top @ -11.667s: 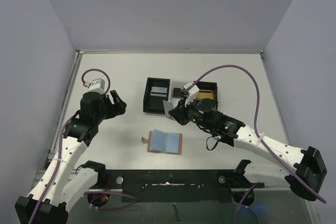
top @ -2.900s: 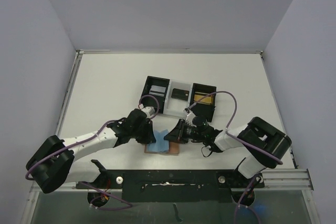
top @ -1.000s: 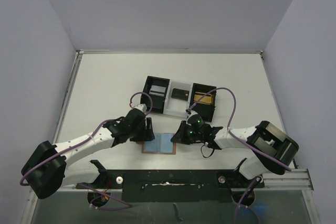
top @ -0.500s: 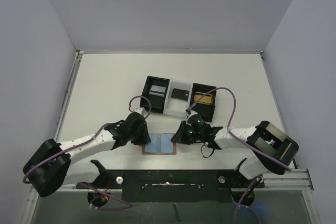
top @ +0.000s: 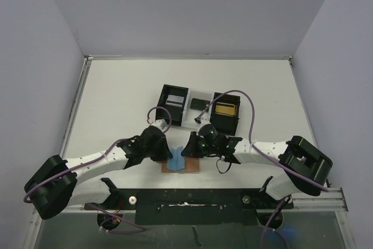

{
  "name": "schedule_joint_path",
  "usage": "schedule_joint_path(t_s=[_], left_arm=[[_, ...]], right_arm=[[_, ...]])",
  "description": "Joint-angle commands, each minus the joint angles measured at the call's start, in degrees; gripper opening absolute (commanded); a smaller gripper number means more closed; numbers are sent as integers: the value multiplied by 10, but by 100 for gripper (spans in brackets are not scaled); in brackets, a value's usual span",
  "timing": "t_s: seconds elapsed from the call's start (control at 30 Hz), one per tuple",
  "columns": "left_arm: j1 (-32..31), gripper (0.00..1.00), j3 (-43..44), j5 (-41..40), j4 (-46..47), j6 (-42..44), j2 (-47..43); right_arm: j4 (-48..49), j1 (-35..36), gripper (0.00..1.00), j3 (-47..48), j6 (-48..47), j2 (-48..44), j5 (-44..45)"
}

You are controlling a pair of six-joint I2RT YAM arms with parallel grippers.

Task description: Take the credit cards out of the card holder

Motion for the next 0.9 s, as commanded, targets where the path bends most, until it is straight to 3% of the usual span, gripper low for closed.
schedule_joint_path(t_s=[0.0,0.13,0.23,0.4,0.57,0.87], left_arm=[[-17,0,2,2,37,-14,4],[-17,0,6,-14,23,-16,-16],[-17,10,22,-39,-14,-5,-31],[-16,40,61,-92,-97,17,-52],[-13,73,112,-140,-170,39,-84],[45,74,229,-169,-259,135,-110]], right_arm=[[-65,23,6,60,-30,-4,53],[-93,23,5,60,-21,-9,80],[-123,21,7,53,-12,-31,111],[-199,16,19,45,-6,-88,183],[-277,-5,44,52,-30,-176,258],[-291,-70,80,87,-200,-347,382]])
